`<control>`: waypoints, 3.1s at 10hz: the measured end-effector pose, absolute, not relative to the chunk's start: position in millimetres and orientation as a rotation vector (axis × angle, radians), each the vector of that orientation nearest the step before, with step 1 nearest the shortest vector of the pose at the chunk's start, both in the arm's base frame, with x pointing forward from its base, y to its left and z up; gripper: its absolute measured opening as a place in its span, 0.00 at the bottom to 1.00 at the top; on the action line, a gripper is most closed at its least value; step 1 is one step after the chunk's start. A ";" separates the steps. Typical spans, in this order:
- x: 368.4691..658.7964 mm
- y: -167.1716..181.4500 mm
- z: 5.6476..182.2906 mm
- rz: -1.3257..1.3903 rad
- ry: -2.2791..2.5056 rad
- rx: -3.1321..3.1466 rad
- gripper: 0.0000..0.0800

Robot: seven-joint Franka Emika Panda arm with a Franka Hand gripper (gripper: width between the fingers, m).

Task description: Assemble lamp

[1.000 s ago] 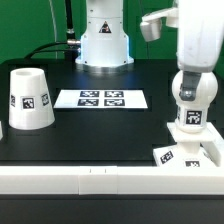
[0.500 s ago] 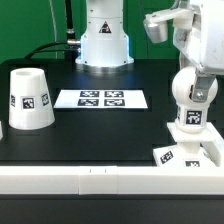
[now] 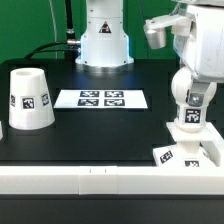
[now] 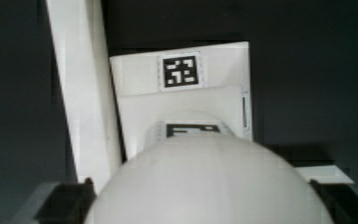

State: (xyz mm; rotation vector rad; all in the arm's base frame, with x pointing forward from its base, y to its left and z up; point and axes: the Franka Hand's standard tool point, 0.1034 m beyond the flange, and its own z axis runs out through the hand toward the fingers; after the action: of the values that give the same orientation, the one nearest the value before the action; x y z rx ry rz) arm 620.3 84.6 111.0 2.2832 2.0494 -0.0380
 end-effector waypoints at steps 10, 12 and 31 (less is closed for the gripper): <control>618.8 79.5 109.8 -0.013 1.185 2.889 0.72; 618.5 81.7 110.3 -0.008 0.825 3.042 0.72; 622.1 96.5 109.4 -0.040 -1.378 2.944 0.72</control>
Offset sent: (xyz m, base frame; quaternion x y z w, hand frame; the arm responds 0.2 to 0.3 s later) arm 0.0000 0.0000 0.0000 0.0000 0.0000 0.1938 0.9810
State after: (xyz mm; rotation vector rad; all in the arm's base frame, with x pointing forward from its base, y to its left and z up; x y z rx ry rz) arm 622.1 96.5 109.4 2.9441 -1.3783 -0.0397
